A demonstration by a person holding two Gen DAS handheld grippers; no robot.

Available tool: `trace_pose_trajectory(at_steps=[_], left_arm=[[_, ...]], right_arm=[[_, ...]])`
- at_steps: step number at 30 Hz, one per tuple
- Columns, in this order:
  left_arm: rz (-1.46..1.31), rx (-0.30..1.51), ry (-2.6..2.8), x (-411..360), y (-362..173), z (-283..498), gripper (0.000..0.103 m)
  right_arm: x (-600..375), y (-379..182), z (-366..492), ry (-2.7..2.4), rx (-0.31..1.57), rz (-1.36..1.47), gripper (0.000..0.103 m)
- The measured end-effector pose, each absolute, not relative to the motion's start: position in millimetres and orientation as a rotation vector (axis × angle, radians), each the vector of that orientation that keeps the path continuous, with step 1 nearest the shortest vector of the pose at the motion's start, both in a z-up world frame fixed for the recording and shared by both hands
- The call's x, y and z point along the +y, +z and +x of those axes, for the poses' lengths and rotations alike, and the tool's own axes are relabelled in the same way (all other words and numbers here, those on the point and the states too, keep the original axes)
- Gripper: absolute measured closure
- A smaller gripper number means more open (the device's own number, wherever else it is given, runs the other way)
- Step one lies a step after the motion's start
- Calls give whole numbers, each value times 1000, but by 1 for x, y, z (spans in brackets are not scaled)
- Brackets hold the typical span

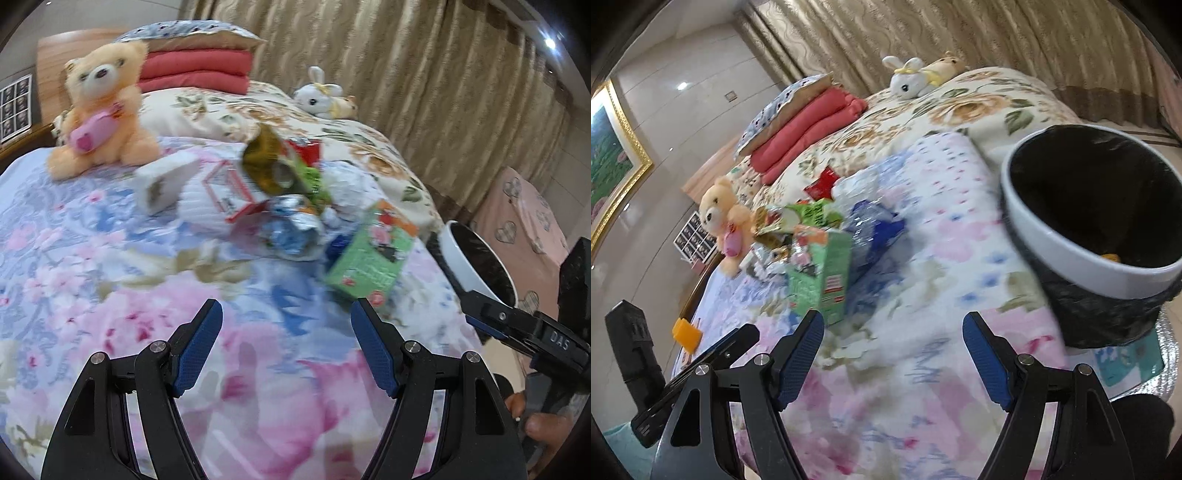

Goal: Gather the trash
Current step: 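Move both open tools back toward the trash on the bed, then close the right tool on the green juice carton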

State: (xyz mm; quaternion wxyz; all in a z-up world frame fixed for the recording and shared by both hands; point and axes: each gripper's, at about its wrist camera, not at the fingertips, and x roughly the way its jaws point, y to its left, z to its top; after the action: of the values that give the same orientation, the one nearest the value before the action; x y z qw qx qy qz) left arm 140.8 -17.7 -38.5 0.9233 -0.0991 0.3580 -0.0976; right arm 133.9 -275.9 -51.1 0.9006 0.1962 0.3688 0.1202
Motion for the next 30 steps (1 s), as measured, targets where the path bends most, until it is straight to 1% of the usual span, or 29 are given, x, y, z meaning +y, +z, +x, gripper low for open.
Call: trace_pose_trajectory(at_steps=[7,15,28,30], left_arm=[[-194,762,-157,1,-46,152,29],[-185,784,-124,23,-48,179,29],[-121,821,-111,24,-59,245,29],[-122,824,-115,23,-61,250,31]], right_arm=[[-245,-56,144,296,781,409,24],[-233,-57,154,309,788,420,24],[-212,-68,183,319,815,440,24],[-211,-71,188,314,821,448,25]])
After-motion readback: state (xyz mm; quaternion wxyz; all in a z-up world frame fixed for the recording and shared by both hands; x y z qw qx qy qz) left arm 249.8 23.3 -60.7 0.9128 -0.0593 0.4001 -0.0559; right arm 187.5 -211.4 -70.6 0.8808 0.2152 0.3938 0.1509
